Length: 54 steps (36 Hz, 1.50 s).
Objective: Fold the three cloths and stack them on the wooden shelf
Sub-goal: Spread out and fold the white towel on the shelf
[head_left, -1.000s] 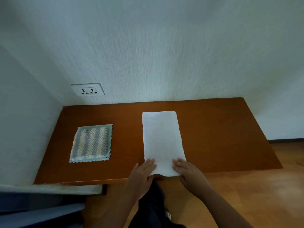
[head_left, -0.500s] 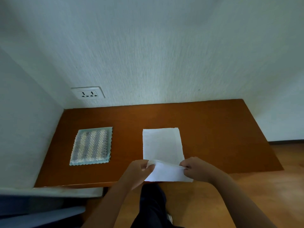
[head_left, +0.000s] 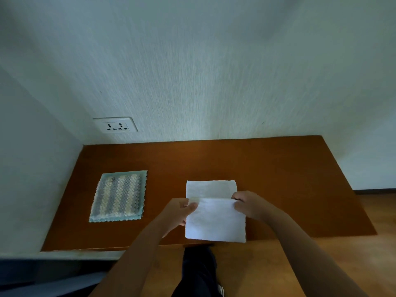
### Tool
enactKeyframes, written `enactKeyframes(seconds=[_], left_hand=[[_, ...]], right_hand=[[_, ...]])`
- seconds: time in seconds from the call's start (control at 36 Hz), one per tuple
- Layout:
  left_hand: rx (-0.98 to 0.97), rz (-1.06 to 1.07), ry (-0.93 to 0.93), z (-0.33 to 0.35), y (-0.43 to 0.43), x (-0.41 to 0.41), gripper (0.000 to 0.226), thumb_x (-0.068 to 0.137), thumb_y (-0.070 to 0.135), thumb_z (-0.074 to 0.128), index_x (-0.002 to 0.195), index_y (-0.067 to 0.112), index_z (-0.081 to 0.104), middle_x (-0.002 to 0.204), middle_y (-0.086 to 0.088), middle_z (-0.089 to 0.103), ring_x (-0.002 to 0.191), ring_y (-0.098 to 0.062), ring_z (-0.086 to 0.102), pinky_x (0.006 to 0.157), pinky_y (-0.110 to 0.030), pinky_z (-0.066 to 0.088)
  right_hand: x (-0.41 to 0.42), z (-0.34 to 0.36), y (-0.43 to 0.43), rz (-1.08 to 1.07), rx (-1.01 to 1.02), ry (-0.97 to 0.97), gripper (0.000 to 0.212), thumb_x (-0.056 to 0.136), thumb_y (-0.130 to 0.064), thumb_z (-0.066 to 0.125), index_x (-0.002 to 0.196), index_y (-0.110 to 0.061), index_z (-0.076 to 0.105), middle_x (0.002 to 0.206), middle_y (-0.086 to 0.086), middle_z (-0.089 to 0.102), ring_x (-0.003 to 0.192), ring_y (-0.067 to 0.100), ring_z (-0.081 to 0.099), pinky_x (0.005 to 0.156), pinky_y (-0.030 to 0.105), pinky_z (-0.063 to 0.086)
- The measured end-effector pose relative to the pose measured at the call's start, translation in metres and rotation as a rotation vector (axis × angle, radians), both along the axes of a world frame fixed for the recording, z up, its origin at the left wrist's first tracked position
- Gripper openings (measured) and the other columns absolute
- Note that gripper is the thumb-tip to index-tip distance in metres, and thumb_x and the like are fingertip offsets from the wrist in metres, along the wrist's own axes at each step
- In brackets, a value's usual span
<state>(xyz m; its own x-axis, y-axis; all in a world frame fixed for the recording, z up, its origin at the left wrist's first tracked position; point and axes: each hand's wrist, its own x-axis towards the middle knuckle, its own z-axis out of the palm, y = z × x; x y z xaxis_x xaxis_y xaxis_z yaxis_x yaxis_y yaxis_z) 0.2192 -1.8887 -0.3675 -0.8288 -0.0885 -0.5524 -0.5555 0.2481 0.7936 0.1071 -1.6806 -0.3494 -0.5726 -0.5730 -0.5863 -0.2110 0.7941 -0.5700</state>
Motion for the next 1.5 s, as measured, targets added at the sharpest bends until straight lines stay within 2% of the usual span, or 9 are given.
enactKeyframes(seconds=[0.17, 0.36, 0.58, 0.72, 0.92, 1.28, 1.33, 1.42, 1.5], left_hand=[[-0.087, 0.037, 0.021, -0.01, -0.004, -0.021, 0.028, 0.097, 0.031, 0.046, 0.077, 0.012, 0.054, 0.066, 0.001, 0.047, 0.06, -0.007, 0.047, 0.065, -0.018, 0.047], [-0.134, 0.043, -0.035, -0.03, -0.012, -0.043, 0.028, 0.098, 0.033, 0.043, 0.092, 0.009, 0.056, 0.083, -0.008, 0.053, 0.076, -0.019, 0.052, 0.068, -0.025, 0.046], [-0.345, 0.048, -0.015, -0.048, -0.017, -0.056, 0.039, 0.098, 0.036, 0.041, 0.079, 0.007, 0.059, 0.072, -0.006, 0.052, 0.064, -0.015, 0.049, 0.06, -0.029, 0.038], [-0.391, 0.045, -0.016, -0.048, -0.018, -0.062, 0.04, 0.099, 0.038, 0.037, 0.09, 0.007, 0.062, 0.081, -0.008, 0.061, 0.071, -0.016, 0.055, 0.064, -0.031, 0.044], [-0.634, -0.034, 0.005, -0.047, -0.013, -0.071, 0.038, 0.101, 0.036, 0.032, 0.09, 0.01, 0.057, 0.066, 0.009, 0.039, 0.066, -0.007, 0.042, 0.059, -0.021, 0.033], [-0.895, -0.054, -0.051, -0.04, -0.006, -0.062, 0.024, 0.099, 0.041, 0.035, 0.09, 0.023, 0.046, 0.067, 0.009, 0.044, 0.058, -0.004, 0.044, 0.053, -0.016, 0.036], [-0.908, -0.03, -0.048, -0.037, -0.007, -0.059, 0.024, 0.099, 0.04, 0.035, 0.096, 0.021, 0.048, 0.068, 0.008, 0.047, 0.059, -0.005, 0.046, 0.053, -0.018, 0.039], [-0.911, 0.108, 0.023, -0.033, -0.005, -0.053, 0.017, 0.098, 0.029, 0.04, 0.102, 0.017, 0.051, 0.071, 0.006, 0.053, 0.059, -0.008, 0.051, 0.058, -0.022, 0.042], [-0.981, 0.162, 0.235, -0.037, 0.005, -0.044, 0.018, 0.083, 0.01, 0.059, 0.101, 0.011, 0.058, 0.091, -0.002, 0.061, 0.082, -0.016, 0.06, 0.076, -0.028, 0.046]], right_hand=[[-0.013, -0.012, -0.011, -0.082, 0.003, 0.112, 0.023, 0.098, -0.019, 0.04, 0.112, -0.012, 0.057, 0.09, -0.003, 0.055, 0.076, 0.008, 0.052, 0.057, 0.011, 0.037], [-0.025, -0.028, -0.021, -0.133, 0.062, 0.229, 0.028, 0.098, -0.021, 0.042, 0.123, -0.012, 0.053, 0.107, 0.003, 0.063, 0.069, 0.004, 0.051, 0.054, 0.01, 0.035], [-0.036, -0.041, -0.03, -0.129, 0.16, 0.306, 0.023, 0.099, -0.027, 0.039, 0.115, -0.017, 0.051, 0.085, -0.004, 0.058, 0.068, 0.008, 0.055, 0.059, 0.017, 0.044], [-0.039, -0.046, -0.033, -0.131, 0.179, 0.333, 0.023, 0.1, -0.028, 0.037, 0.117, -0.015, 0.046, 0.08, -0.003, 0.056, 0.061, 0.006, 0.05, 0.054, 0.016, 0.041], [-0.042, -0.053, -0.034, -0.161, 0.178, 0.327, 0.021, 0.1, -0.027, 0.038, 0.114, -0.015, 0.048, 0.077, -0.004, 0.053, 0.06, 0.006, 0.049, 0.054, 0.016, 0.04], [-0.033, -0.056, -0.034, -0.267, 0.224, 0.457, 0.028, 0.098, -0.035, 0.04, 0.12, -0.017, 0.041, 0.072, -0.009, 0.05, 0.055, 0.005, 0.048, 0.046, 0.012, 0.035], [-0.032, -0.056, -0.033, -0.311, 0.208, 0.47, 0.027, 0.099, -0.035, 0.039, 0.118, -0.017, 0.043, 0.08, -0.006, 0.055, 0.061, 0.005, 0.051, 0.05, 0.014, 0.039], [-0.025, -0.059, -0.029, -0.405, 0.179, 0.651, 0.032, 0.097, -0.032, 0.043, 0.121, -0.011, 0.049, 0.11, 0.005, 0.058, 0.094, 0.017, 0.057, 0.08, 0.028, 0.049], [-0.009, -0.065, -0.03, -0.408, 0.066, 0.913, 0.036, 0.086, -0.02, 0.062, 0.118, -0.003, 0.057, 0.117, 0.016, 0.06, 0.107, 0.033, 0.059, 0.088, 0.044, 0.048]])
